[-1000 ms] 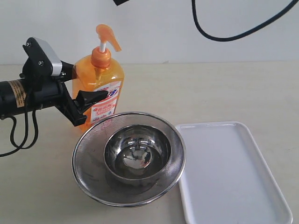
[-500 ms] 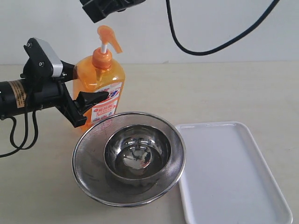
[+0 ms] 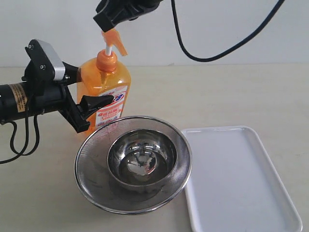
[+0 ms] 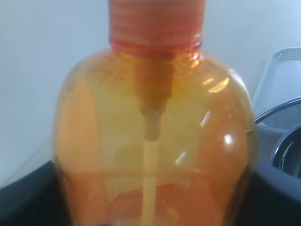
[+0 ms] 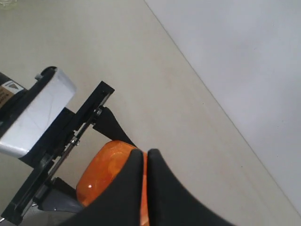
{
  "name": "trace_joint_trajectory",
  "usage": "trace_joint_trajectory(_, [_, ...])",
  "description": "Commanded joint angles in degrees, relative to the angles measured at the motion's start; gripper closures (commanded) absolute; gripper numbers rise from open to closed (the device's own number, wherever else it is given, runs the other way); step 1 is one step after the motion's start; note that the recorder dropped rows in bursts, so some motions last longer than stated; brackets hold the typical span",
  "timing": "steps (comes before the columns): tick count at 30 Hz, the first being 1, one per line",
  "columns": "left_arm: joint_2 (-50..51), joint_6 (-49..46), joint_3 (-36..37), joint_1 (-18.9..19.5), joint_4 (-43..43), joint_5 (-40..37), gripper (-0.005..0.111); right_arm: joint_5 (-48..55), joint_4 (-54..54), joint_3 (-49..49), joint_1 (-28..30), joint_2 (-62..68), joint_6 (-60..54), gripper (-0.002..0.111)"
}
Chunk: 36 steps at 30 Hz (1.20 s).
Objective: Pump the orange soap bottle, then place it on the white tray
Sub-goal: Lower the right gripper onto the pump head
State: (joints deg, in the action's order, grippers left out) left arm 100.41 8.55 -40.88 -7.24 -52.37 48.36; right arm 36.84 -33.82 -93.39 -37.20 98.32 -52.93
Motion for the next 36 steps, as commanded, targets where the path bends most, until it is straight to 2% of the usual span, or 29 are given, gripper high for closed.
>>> trace_joint_trajectory(1, [-0.68,-0.47,-0.34,0.02,0.79,4.33,0.102,-0.43,0.51,0.01,0.01,0.96,1.27,0.108])
trace_joint_trajectory(14, [-0.68,-0.47,-0.34,0.02,0.79,4.33,0.102,1.78,6.69,0.01,0.01,1.18,6.65,0.108])
trace_joint_trajectory(36, [-0.68,2.1,-0.34,0.02,0.79,3.98,0.102,6.6,5.95,0.01,0.01,2.53,8.48,0.108])
